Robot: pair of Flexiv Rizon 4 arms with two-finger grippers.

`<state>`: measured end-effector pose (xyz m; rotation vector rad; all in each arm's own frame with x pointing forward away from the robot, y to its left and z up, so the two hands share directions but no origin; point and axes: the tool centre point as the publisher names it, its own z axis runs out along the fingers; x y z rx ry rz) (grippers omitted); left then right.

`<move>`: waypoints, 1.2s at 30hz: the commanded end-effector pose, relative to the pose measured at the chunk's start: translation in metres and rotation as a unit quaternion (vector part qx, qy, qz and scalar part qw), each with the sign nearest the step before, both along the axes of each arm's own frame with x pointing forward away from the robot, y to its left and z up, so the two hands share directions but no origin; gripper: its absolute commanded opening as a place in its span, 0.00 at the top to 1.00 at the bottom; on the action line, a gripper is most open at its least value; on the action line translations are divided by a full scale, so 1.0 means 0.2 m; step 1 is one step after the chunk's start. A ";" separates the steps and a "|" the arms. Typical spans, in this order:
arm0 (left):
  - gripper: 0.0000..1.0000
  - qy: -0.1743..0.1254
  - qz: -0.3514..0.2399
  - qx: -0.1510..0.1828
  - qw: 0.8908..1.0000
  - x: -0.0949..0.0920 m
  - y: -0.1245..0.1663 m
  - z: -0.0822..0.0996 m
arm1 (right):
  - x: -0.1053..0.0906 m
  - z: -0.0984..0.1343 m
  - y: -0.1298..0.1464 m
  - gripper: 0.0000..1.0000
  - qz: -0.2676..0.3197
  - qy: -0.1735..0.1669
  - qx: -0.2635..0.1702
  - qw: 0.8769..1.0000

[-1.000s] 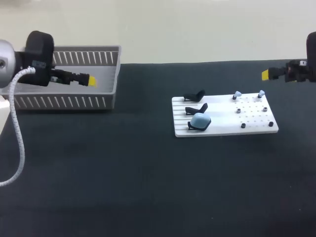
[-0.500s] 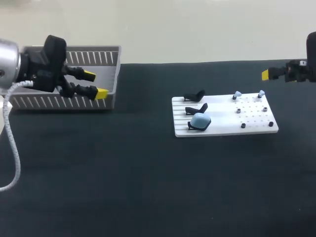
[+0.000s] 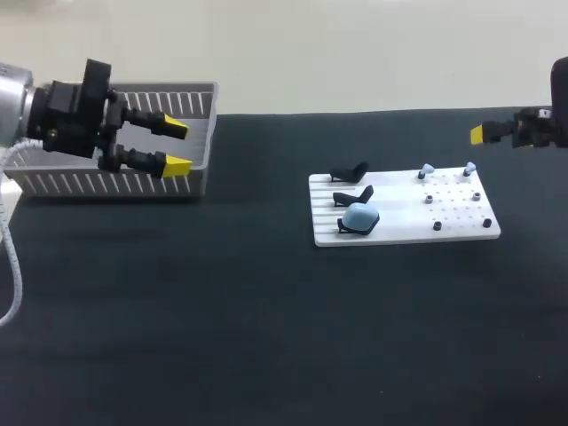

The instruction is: Pick up each earbud case from the left stands, insert the matching earbuds, close the lid, and place the case in the box.

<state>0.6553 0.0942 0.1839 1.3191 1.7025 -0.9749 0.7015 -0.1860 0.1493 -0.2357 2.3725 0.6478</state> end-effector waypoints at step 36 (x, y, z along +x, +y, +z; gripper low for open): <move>0.00 -0.017 -0.114 0.015 0.993 0.06 -0.59 -0.45 | 0.00 0.00 0.00 0.00 0.000 0.000 -0.001 1.000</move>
